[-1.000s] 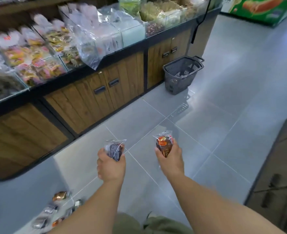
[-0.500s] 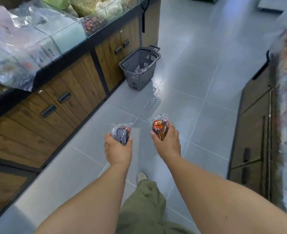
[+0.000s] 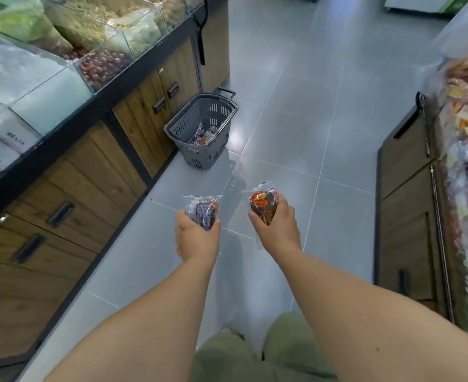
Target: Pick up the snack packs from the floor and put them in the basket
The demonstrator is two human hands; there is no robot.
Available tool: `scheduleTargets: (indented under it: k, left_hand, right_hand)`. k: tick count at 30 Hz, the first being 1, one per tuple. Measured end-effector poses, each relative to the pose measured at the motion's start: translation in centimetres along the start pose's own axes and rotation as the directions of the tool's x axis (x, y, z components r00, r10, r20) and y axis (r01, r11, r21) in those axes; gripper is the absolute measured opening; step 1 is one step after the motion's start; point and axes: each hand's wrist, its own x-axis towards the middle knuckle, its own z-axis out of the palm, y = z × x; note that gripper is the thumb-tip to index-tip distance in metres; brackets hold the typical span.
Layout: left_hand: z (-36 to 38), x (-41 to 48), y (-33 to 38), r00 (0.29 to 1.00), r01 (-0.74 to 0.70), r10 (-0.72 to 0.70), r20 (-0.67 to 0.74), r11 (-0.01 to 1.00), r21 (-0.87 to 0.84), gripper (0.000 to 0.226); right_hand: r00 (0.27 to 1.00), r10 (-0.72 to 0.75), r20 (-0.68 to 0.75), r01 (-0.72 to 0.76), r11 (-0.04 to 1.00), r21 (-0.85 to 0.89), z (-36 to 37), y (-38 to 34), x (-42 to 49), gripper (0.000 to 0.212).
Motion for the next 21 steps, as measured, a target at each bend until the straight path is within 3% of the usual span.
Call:
scheduleTargets:
  k: [16,21]
  left_hand:
    - [14.9,19.7,19.0,0.994,0.07,-0.072,-0.086,0.997,-0.022,0.077]
    - [17.4,25.5,23.9,0.994,0.007,-0.005,-0.11,1.0,0.014,0.075]
  right_hand:
    - [0.985,-0.155,0.081,0.168,0.968,-0.189,-3.8,-5.9,31.3,0.077]
    - [0.962,-0.22,0.161,0.251,0.945,-0.208,-4.2,-9.0,39.9,0.078]
